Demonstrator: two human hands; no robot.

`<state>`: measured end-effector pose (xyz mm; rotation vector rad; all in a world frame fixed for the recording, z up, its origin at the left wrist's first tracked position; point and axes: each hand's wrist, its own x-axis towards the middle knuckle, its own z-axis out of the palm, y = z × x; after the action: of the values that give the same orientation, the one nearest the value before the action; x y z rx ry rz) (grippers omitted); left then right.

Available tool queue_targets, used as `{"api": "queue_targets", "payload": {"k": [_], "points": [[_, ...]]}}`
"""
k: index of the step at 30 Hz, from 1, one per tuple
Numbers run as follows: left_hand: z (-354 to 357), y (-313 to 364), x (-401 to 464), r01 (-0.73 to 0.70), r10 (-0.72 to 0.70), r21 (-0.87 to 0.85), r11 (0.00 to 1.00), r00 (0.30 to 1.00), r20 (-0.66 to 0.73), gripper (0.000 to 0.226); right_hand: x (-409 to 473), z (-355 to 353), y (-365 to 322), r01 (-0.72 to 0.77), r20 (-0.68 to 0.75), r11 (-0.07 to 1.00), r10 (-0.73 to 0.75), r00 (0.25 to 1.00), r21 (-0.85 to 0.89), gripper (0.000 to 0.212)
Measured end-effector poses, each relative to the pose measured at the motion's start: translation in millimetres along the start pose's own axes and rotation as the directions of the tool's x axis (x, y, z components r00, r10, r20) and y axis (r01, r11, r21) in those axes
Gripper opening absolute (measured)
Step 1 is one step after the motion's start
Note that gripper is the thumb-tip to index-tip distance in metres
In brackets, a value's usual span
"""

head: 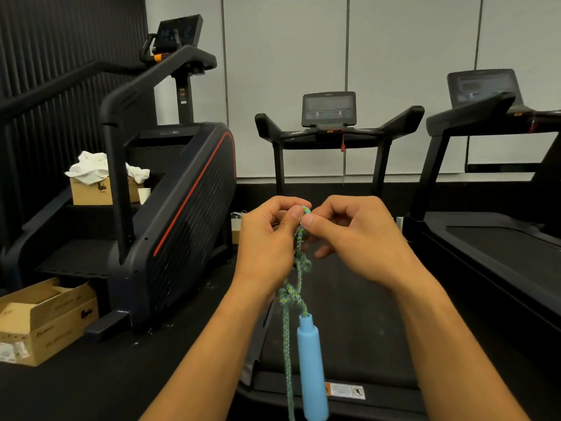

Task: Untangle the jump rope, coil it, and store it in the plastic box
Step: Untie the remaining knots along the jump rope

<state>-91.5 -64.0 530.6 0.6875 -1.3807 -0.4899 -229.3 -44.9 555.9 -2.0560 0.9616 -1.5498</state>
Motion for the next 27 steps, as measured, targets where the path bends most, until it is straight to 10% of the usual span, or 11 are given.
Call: {"api": "queue_targets", "payload": {"k": [14,18,27], "points": [[-5,8,1,0.076,-0.078,-0.116,0.990,0.997,-0.014,0.020,-3,-3,-2,-0.076,0.162,0.926,0.016,0.987,0.370,0.019],[-9,9,4,0.119,-0.131,-0.179,0.977,0.990,-0.055,0.022,-5,-13,-11,-0.204,0.263,0.699,0.024,0.965,0.685,0.027],[-3,8,1,0.093,-0.098,-0.122,0.988,0.995,-0.033,0.020,-4,-6,-13,-0.170,0.174,0.734,0.072,0.982,0.658,0.026]]}}
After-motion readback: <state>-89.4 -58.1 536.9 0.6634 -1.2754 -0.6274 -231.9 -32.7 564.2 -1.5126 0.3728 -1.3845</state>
